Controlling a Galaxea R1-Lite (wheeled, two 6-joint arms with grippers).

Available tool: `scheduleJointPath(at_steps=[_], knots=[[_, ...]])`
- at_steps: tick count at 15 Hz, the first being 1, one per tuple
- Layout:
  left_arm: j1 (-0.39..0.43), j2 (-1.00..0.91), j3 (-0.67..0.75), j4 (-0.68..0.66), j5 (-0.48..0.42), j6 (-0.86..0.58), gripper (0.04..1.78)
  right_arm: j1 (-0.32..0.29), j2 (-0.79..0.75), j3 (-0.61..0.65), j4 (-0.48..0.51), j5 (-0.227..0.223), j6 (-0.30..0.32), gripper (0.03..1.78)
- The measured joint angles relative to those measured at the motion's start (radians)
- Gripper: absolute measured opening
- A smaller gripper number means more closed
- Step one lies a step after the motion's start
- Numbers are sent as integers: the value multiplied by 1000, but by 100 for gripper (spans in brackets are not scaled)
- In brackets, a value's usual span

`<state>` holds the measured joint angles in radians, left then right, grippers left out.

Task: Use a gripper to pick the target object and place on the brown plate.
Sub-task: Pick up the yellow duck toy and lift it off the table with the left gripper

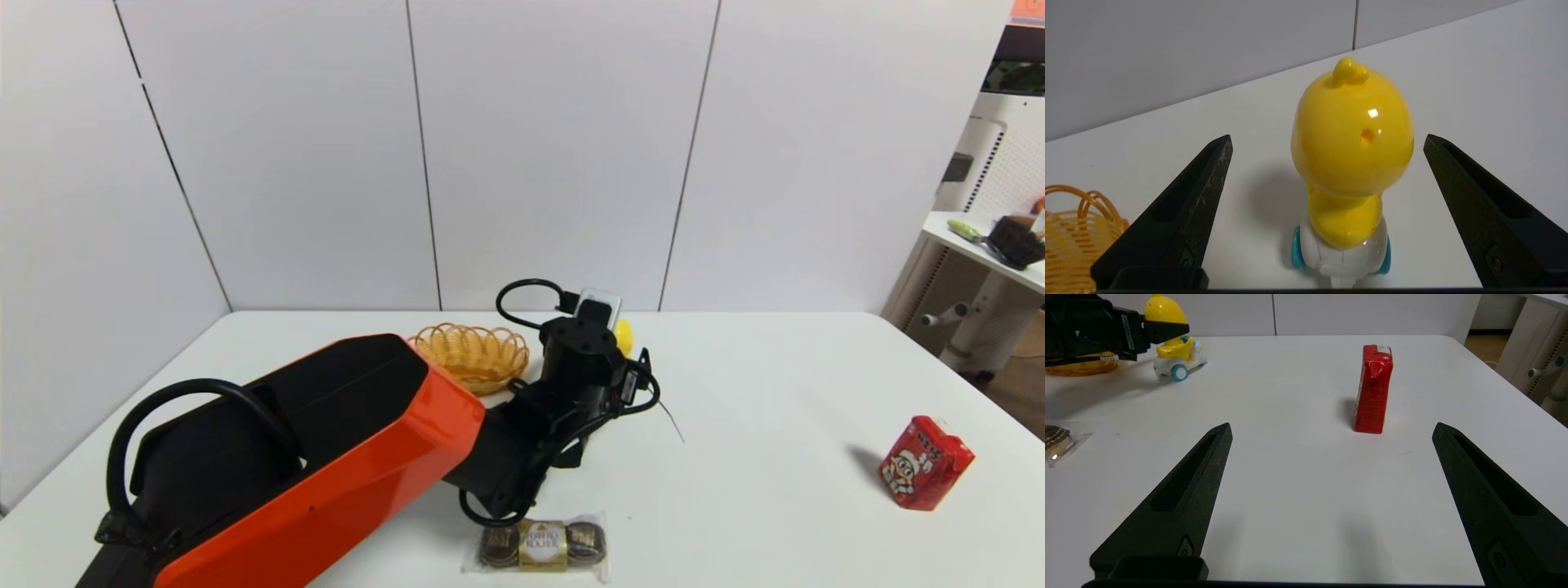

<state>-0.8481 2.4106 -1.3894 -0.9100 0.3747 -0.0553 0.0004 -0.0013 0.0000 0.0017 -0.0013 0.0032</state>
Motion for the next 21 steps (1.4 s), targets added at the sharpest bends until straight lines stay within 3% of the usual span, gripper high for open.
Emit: scheduleJointPath(at_steps=[9, 21], knots=[[12, 106, -134, 1, -4, 0, 169, 0, 0, 0, 0, -1, 0, 169], [37, 140, -175, 0, -6, 42, 169, 0, 0, 0, 0, 0, 0, 169]])
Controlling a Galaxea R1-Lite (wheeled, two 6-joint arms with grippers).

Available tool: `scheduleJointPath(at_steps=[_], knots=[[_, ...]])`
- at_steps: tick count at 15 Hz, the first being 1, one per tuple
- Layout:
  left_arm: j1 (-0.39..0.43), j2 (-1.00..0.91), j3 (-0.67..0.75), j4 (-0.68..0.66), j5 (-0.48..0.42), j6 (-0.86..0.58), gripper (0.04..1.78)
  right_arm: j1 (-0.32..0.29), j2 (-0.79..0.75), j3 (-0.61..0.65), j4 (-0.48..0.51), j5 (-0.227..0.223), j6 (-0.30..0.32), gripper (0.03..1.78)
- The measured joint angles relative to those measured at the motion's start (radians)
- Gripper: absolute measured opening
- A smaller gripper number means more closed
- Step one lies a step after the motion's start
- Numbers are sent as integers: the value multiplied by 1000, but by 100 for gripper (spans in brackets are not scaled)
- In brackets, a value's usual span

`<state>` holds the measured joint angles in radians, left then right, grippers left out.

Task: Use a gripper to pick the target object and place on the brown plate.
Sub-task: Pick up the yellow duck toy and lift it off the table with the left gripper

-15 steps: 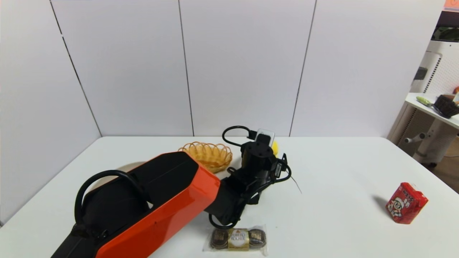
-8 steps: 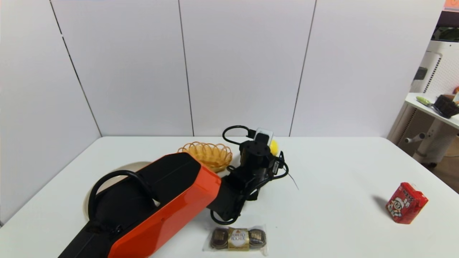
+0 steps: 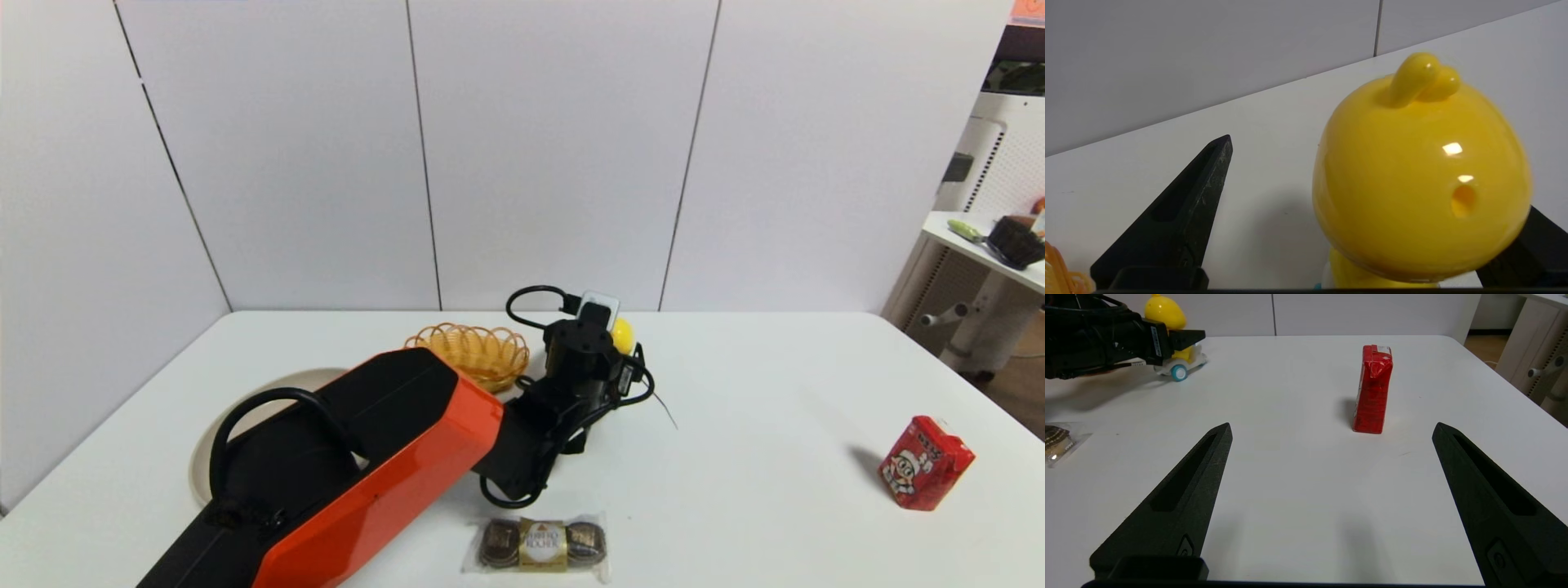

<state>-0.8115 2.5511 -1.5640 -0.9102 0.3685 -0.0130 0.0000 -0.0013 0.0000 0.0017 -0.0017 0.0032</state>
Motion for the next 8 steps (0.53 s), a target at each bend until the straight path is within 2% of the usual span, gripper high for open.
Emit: scheduleJointPath(at_steps=[1, 2, 5, 8], knots=[[0, 1, 0, -1, 0, 0, 169, 0, 0, 0, 0, 0, 0, 169], [0, 2, 0, -2, 0, 0, 161, 0, 0, 0, 0, 0, 0, 169], [0, 3, 0, 1, 0, 1, 113, 0, 0, 0, 0, 0, 0, 169], [-1, 4, -11, 8, 0, 0, 81, 0, 0, 0, 0, 0, 0, 169]])
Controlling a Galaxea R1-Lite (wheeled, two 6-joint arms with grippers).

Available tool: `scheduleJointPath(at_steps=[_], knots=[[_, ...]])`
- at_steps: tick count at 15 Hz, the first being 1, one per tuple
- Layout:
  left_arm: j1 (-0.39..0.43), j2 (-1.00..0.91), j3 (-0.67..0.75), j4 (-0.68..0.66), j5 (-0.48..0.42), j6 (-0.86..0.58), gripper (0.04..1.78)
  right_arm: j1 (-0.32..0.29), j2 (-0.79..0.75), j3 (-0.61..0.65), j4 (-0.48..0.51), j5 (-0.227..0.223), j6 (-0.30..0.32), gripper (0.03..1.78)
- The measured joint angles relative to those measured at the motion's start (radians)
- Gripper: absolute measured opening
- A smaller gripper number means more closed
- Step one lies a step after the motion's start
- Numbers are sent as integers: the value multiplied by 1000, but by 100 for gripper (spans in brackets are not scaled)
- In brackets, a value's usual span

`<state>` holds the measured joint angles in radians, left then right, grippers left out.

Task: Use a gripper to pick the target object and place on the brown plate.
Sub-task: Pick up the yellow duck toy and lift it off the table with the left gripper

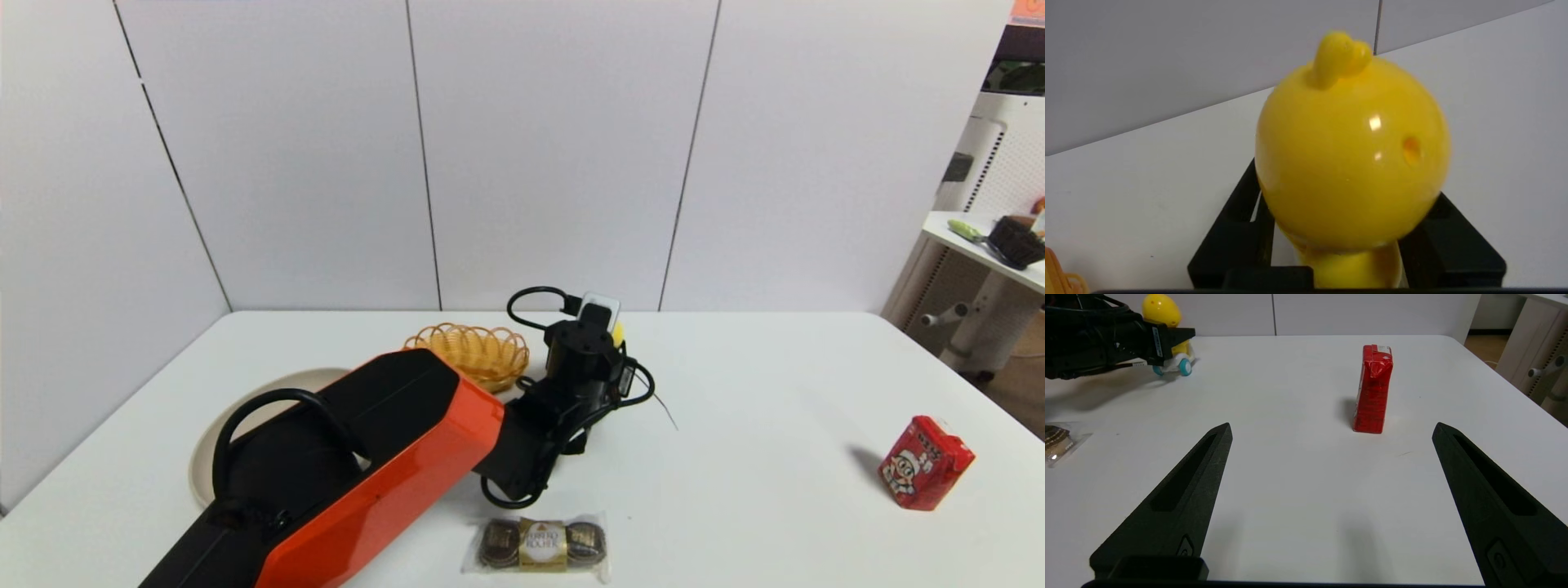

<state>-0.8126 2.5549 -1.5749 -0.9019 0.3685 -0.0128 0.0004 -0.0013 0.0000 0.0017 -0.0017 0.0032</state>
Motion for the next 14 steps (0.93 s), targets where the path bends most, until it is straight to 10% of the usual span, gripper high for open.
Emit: scheduleJointPath(at_steps=[1, 14], knots=[[-1, 1, -11, 5, 0, 0, 43, 0, 0, 0, 0, 0, 0, 169], [-5, -272, 114, 285, -6, 19, 44, 0, 0, 0, 0, 0, 0, 169]])
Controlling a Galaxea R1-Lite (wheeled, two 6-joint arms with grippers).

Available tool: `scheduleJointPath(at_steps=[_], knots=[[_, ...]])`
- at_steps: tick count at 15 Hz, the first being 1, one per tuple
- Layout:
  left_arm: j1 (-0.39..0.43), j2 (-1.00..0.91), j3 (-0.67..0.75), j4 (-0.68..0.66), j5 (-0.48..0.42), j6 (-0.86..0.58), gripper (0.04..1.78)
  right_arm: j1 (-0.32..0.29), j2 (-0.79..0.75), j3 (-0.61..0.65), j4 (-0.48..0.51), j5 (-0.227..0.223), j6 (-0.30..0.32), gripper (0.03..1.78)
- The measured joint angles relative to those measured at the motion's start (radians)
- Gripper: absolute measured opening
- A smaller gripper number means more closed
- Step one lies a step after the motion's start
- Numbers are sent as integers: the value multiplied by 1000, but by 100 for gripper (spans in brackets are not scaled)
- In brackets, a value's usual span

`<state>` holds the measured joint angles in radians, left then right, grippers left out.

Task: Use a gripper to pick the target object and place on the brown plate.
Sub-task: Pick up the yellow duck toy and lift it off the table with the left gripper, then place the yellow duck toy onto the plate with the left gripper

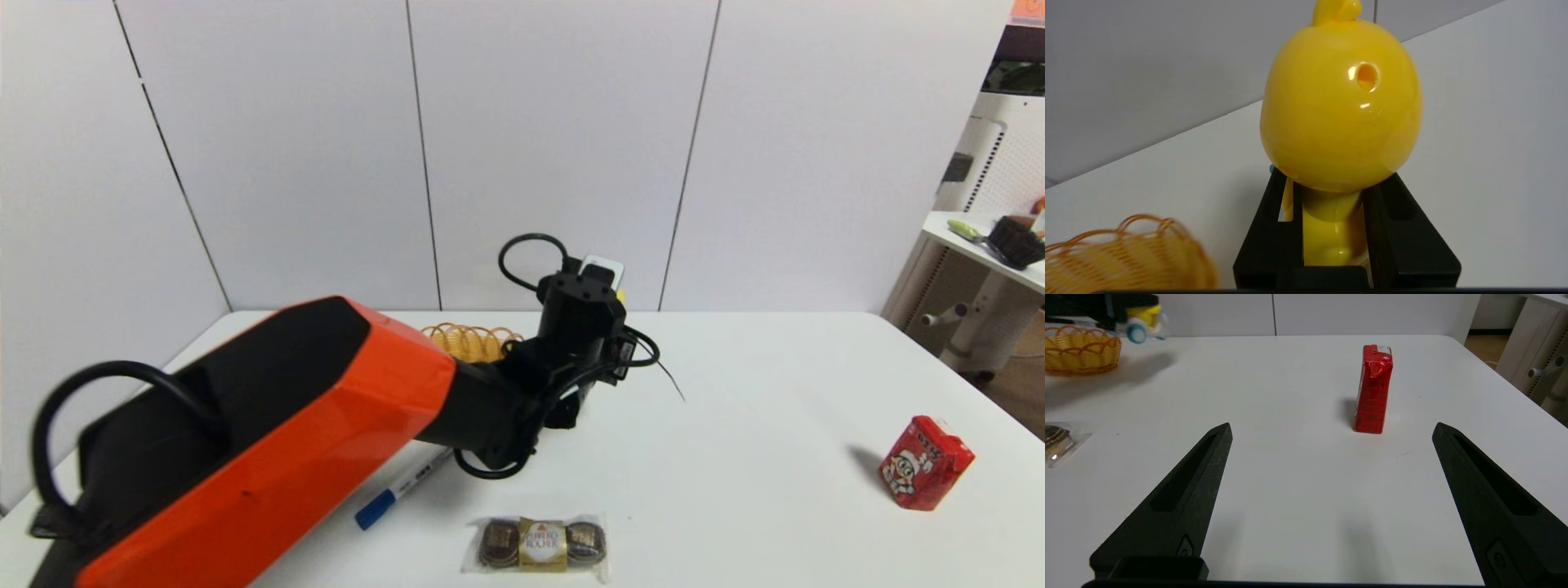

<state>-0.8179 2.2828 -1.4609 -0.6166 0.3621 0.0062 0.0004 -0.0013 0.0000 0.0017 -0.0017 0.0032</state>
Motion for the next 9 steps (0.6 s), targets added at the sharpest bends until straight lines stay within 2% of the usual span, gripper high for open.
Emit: scheduleJointPath(at_steps=[4, 6, 9], knots=[[57, -312, 280, 138, -3, 26, 44, 0, 0, 0, 0, 1, 0, 169], [135, -466, 440, 153, -7, 59, 44, 0, 0, 0, 0, 0, 0, 169], [310, -674, 685, 130, -43, 92, 44, 0, 0, 0, 0, 0, 0, 169]])
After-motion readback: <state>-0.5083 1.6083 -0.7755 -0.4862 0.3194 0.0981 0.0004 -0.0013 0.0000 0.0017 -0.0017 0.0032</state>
